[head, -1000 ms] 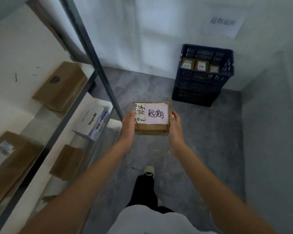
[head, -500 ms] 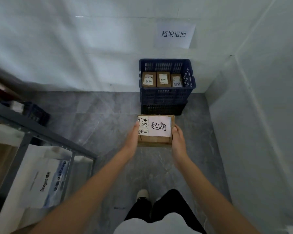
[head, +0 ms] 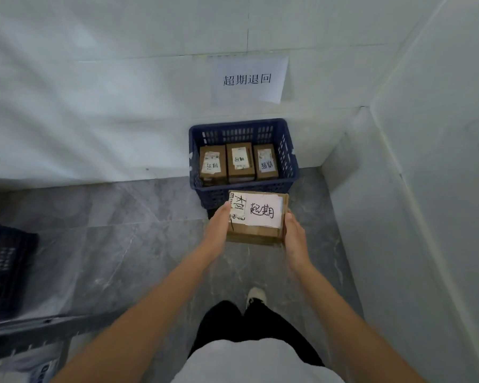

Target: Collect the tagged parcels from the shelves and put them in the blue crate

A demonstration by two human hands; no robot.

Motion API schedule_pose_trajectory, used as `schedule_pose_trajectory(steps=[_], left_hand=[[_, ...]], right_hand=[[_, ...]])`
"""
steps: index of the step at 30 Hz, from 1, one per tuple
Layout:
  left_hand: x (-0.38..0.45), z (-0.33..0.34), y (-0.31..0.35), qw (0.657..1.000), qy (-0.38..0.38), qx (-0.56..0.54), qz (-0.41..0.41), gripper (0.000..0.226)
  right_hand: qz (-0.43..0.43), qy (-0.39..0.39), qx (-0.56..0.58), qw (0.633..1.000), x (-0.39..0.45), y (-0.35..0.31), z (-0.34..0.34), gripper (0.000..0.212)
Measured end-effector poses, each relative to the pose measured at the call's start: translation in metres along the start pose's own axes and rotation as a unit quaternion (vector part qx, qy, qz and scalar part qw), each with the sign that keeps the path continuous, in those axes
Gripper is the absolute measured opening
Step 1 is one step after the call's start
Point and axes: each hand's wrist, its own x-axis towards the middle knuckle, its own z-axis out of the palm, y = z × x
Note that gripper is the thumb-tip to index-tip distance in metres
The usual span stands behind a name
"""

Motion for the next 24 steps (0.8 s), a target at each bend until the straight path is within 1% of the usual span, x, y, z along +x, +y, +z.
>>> schedule_pose_trajectory(steps=[4, 5, 8, 9, 12, 14, 16, 18, 19, 20, 21, 22, 24], left_hand=[[0.063, 0.018, 0.036, 0.999, 0.003, -0.025, -0.024, 0.032], [0.079, 0.021, 0.047, 0.999, 0.007, -0.031, -0.031, 0.030], [0.136, 0.032, 0.075, 0.997, 0.022, -0.042, -0.066, 0.025], [0.158, 0.035, 0.082, 0.995, 0.021, -0.047, -0.080, 0.026], [0.221, 0.046, 0.098, 0.992, -0.018, -0.047, -0.116, 0.041], [0.262, 0.053, 0.104, 0.989, -0.029, -0.040, -0.138, 0.045], [0.301, 0.059, 0.104, 0.987, -0.038, -0.033, -0.151, 0.045], [0.337, 0.065, 0.103, 0.986, -0.034, -0.047, -0.158, 0.036], [0.355, 0.069, 0.102, 0.985, -0.029, -0.054, -0.163, 0.032], [0.374, 0.072, 0.100, 0.984, -0.025, -0.065, -0.163, 0.029], [0.394, 0.075, 0.095, 0.984, -0.025, -0.075, -0.162, 0.029], [0.415, 0.079, 0.090, 0.983, -0.027, -0.085, -0.162, 0.032], [0.454, 0.088, 0.079, 0.983, -0.025, -0.094, -0.156, 0.041]], right_hand=[[0.024, -0.008, 0.032, 0.999, 0.062, -0.042, 0.002, 0.050], [0.030, -0.010, 0.041, 0.999, 0.078, -0.048, 0.005, 0.052], [0.054, 0.000, 0.076, 0.996, 0.133, -0.060, 0.013, 0.071], [0.065, 0.010, 0.091, 0.994, 0.151, -0.064, 0.016, 0.071], [0.090, 0.036, 0.097, 0.991, 0.212, -0.075, 0.024, 0.073], [0.089, 0.045, 0.087, 0.991, 0.253, -0.081, 0.028, 0.067], [0.074, 0.067, 0.069, 0.993, 0.286, -0.092, 0.031, 0.052], [0.077, 0.075, 0.095, 0.990, 0.324, -0.094, 0.032, 0.039], [0.089, 0.070, 0.107, 0.988, 0.341, -0.093, 0.034, 0.039], [0.102, 0.060, 0.110, 0.987, 0.359, -0.090, 0.036, 0.043], [0.107, 0.051, 0.110, 0.987, 0.378, -0.085, 0.039, 0.052], [0.109, 0.042, 0.118, 0.986, 0.397, -0.078, 0.043, 0.064], [0.121, 0.051, 0.158, 0.979, 0.435, -0.056, 0.048, 0.090]])
